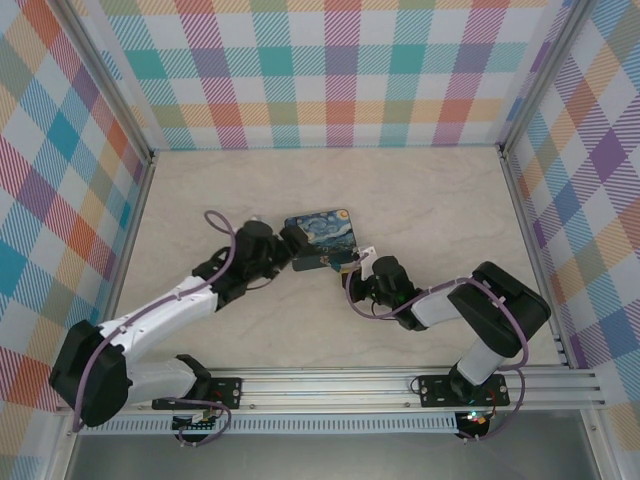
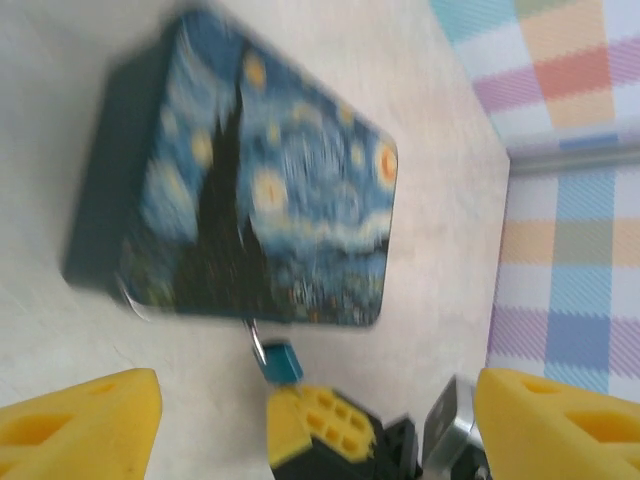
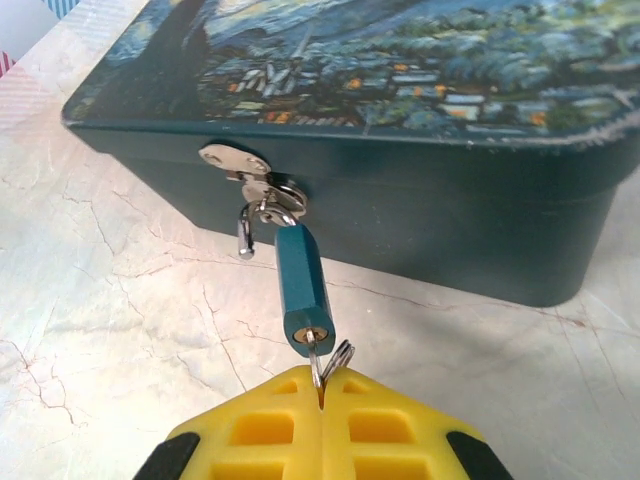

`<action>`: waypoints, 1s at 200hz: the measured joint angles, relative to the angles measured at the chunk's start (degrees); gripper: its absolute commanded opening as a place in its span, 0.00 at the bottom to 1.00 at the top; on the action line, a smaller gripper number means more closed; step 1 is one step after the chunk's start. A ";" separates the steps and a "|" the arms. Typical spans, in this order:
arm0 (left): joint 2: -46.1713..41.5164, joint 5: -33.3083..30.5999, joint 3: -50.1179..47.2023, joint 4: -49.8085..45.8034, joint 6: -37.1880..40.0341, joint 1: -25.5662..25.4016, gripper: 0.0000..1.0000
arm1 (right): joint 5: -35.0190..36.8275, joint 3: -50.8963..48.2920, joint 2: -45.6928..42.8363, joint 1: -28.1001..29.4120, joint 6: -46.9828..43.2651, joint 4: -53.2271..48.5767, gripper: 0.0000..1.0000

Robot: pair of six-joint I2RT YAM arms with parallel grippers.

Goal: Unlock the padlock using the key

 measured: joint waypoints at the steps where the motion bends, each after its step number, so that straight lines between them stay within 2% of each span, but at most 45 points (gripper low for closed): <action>1: -0.04 0.04 0.11 -0.15 0.22 0.20 0.89 | -0.07 0.00 0.00 -0.04 0.04 -0.02 0.00; 29: 0.61 1.11 3.37 -4.33 7.93 7.28 0.96 | -3.06 0.00 0.02 -1.22 1.44 -1.18 0.00; 50: 4.81 3.19 6.10 -5.42 13.46 9.68 0.99 | -4.76 0.00 0.92 -1.99 2.29 -1.01 0.00; 99: 19.91 7.23 15.10 -7.80 26.51 10.56 1.00 | -8.15 0.00 3.43 -2.67 2.73 -0.26 0.00; 139: 29.79 9.53 20.13 -9.07 32.65 11.69 0.96 | -9.16 0.00 4.09 -2.95 2.71 0.26 0.00; 200: 32.65 10.71 20.55 -8.79 34.01 11.89 0.89 | -10.34 -0.02 4.50 -3.39 2.71 0.63 0.01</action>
